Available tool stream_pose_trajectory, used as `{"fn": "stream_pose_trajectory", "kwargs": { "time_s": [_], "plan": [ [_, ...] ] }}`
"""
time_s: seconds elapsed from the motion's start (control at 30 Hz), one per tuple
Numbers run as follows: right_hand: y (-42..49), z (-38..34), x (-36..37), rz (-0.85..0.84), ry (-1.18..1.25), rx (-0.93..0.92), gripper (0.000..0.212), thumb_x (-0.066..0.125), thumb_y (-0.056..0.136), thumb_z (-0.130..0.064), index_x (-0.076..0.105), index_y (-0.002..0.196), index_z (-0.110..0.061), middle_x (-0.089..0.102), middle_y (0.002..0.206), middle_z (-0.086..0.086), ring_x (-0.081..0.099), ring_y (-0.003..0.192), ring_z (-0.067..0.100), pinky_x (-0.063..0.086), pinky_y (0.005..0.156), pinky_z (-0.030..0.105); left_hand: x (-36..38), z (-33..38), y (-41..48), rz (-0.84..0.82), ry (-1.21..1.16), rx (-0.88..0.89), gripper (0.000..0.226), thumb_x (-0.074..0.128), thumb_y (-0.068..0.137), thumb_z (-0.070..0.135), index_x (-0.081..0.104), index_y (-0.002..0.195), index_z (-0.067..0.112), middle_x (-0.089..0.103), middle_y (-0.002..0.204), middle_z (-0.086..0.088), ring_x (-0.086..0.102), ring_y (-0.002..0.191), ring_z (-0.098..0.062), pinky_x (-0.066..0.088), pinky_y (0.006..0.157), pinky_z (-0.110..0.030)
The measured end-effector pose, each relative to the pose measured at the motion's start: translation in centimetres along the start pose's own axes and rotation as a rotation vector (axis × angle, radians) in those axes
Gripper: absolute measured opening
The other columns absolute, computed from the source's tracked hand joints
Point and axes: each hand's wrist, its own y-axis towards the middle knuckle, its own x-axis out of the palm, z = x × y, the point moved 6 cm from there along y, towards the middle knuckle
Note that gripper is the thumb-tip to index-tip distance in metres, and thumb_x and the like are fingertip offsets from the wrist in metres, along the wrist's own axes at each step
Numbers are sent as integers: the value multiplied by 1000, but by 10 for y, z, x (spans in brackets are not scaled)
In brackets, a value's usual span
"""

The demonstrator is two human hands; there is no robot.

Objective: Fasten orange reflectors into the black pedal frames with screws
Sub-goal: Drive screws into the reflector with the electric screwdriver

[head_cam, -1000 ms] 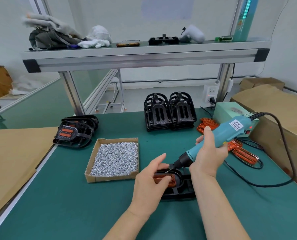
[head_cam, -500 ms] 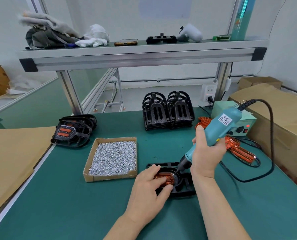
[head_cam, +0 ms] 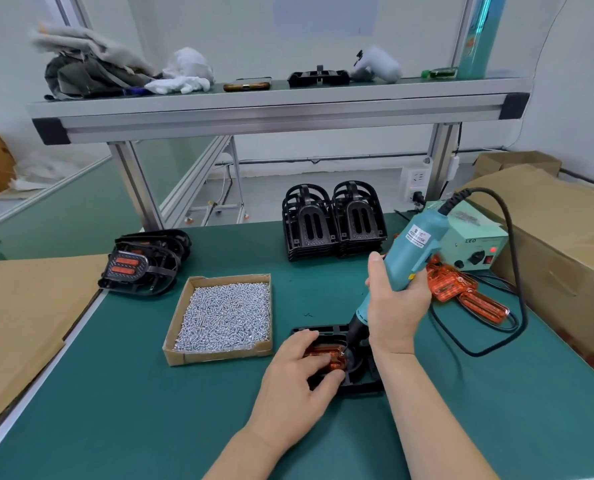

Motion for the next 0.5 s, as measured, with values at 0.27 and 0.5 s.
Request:
{"fn": "stream_pose_trajectory", "kwargs": {
  "time_s": [0.27, 0.5],
  "plan": [
    [-3, 5, 9, -67, -3, 22, 26, 72, 74, -48, 55, 73, -28, 58, 59, -11, 53, 54, 10, 48, 54, 29, 1, 0, 1, 12, -9, -8, 52, 52, 81, 60, 77, 108, 23, 51, 140, 15, 38, 136, -1, 20, 110, -8],
    [0, 12, 8, -81, 17, 103, 34, 71, 69, -53, 54, 74, -24, 57, 59, -8, 54, 56, 14, 49, 57, 33, 0, 1, 3, 22, -11, -15, 51, 52, 81, 60, 78, 106, 24, 50, 139, 16, 38, 135, 0, 19, 109, -6]
  ]
}}
